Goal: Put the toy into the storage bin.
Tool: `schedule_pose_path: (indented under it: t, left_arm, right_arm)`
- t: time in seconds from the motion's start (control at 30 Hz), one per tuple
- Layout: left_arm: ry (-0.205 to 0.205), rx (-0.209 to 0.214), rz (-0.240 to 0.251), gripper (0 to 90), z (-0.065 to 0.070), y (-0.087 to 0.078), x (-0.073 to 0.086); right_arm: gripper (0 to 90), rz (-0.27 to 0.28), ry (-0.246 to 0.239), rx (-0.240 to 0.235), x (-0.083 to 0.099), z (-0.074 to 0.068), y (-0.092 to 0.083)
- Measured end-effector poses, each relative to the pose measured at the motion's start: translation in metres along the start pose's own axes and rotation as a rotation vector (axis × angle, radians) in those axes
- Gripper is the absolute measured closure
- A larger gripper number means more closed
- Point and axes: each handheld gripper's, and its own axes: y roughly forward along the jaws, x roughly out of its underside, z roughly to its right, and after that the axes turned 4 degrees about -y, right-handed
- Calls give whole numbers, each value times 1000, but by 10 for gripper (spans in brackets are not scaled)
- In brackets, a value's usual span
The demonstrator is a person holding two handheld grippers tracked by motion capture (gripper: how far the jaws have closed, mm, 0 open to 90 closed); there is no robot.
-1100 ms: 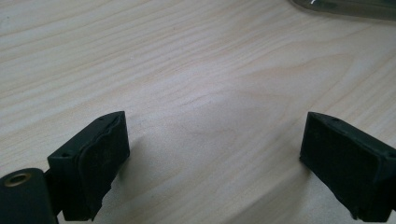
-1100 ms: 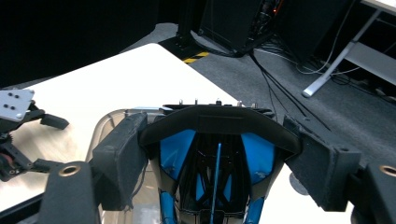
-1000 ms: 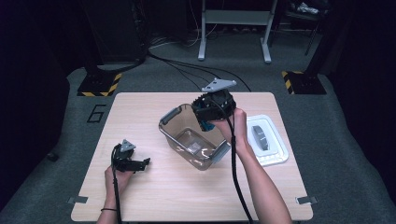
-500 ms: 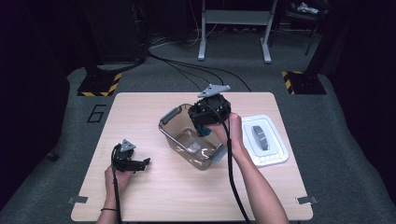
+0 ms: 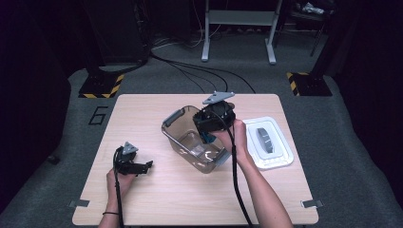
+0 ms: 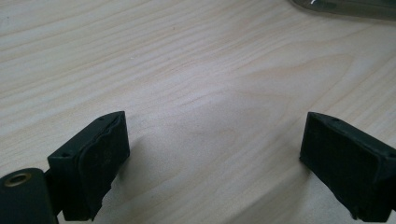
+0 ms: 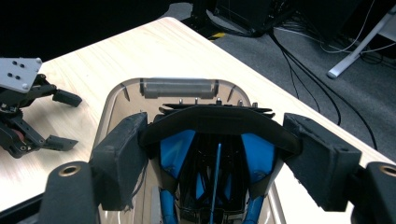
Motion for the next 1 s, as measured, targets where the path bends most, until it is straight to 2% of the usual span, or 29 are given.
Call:
schedule_pose_path:
  t: [0.3,0.53,0.57,0.7,0.77,0.8,0.87,0.9,1.0]
  left_arm:
    - [1,0,-1,79,0,0,0]
    - [1,0,-1,79,0,0,0]
    - [0,0,0,79,0,0,0]
    - [0,0,0,78,0,0,0]
    - [0,0,0,79,0,0,0]
    - [-1,-1,0,78,0,0,0]
    - [0,-1,0,78,0,0,0]
    - [-1,-1,0,78,0,0,0]
    - [-1,-1,1,78,0,0,0]
  right_arm:
    - [241,-14,5,-14,17,1,9]
    - [241,-40,46,-21,33,-2,15]
    - [241,-42,35,-26,35,-1,16]
    - [241,-51,38,-29,42,-2,18]
    - [241,-57,65,-34,45,-3,18]
    - [241,-63,51,-40,47,-3,18]
    - [241,-71,65,-44,50,-5,20]
    - [241,-76,51,-47,52,-4,20]
    - [241,-92,53,-54,56,-7,23]
